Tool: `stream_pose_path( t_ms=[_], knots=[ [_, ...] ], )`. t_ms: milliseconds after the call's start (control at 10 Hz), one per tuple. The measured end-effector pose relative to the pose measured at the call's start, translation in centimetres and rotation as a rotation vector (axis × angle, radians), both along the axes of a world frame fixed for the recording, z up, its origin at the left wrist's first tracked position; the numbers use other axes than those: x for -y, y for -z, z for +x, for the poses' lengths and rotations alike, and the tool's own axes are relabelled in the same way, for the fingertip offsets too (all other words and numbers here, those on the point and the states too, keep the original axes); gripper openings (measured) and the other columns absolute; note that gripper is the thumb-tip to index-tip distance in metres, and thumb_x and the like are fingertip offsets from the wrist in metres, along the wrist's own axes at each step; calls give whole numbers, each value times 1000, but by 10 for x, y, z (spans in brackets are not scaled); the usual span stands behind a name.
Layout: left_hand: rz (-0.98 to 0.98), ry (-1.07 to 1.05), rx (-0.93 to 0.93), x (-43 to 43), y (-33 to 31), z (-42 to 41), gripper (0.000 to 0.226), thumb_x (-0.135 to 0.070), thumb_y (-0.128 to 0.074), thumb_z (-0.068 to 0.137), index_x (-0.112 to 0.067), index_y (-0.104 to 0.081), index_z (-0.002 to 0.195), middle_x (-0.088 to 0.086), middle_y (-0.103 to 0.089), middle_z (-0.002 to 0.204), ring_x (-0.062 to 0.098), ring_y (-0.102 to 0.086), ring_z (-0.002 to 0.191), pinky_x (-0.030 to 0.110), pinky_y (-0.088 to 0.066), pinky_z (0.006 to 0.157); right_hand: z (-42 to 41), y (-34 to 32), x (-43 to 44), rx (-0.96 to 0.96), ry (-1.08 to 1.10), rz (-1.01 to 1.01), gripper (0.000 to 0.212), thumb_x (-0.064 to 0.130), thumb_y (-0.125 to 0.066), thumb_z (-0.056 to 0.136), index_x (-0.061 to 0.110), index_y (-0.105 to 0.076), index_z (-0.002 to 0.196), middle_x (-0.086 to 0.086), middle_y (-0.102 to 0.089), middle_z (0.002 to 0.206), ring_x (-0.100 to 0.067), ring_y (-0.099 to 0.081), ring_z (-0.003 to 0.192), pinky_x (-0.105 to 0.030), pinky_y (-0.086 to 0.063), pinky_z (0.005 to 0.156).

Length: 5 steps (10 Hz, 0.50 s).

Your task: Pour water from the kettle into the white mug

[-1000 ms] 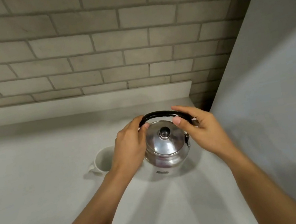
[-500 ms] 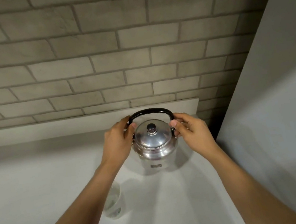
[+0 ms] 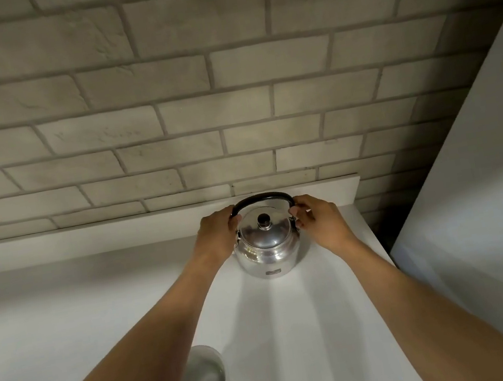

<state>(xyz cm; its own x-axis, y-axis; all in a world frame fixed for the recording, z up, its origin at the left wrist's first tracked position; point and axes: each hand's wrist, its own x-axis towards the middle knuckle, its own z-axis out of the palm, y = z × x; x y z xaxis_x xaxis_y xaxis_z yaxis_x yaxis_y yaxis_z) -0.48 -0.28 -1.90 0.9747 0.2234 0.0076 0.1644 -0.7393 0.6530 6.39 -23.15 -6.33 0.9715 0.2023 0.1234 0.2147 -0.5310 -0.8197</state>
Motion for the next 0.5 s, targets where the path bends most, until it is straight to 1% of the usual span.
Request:
stream_pose_path(
  t_ms=[100, 200, 300, 400, 500],
  knots=[
    [36, 21, -11, -4, 9, 14, 22, -17, -47, 108, -9, -68, 108, 14, -71, 93, 37, -68, 92, 41, -52, 80, 12, 13, -3, -22, -7, -29, 22, 27, -55, 104, 25, -71, 118, 6, -75, 96, -12, -74, 80, -17, -52, 75],
    [46, 12, 2, -5, 12, 18, 22, -15, -48, 107, -9, -68, 114, 10, -68, 92, 35, -66, 92, 34, -47, 75, 14, 14, -5, -28, 2, -28, 22, 26, -55, 105, 23, -70, 119, 0, -78, 103, -20, -75, 84, -29, -57, 84],
    [29, 25, 56, -5, 3, 22, 26, -15, -49, 107, -13, -67, 126, 11, -73, 106, 32, -66, 97, 32, -45, 79, 15, -1, -3, -1, 28, -9, 23, 24, -55, 105, 21, -70, 122, 0, -77, 104, -22, -75, 86, -33, -59, 87],
    [-40, 19, 26, -11, 7, 22, 39, -22, -54, 106, -23, -56, 145, 10, -72, 126, 28, -67, 105, 27, -44, 80, 13, -3, -5, -35, -16, -32, 29, 21, -56, 105, 21, -69, 130, -3, -77, 109, -23, -75, 91, -32, -57, 88],
    [-86, -42, 31, -17, 12, 23, 56, -35, -60, 103, -22, -43, 155, 11, -63, 141, 30, -62, 126, 33, -48, 95, 11, 0, -5, -62, -21, -86, 43, 28, -61, 104, 21, -59, 146, -2, -72, 132, -22, -73, 109, -21, -46, 90]
  ],
)
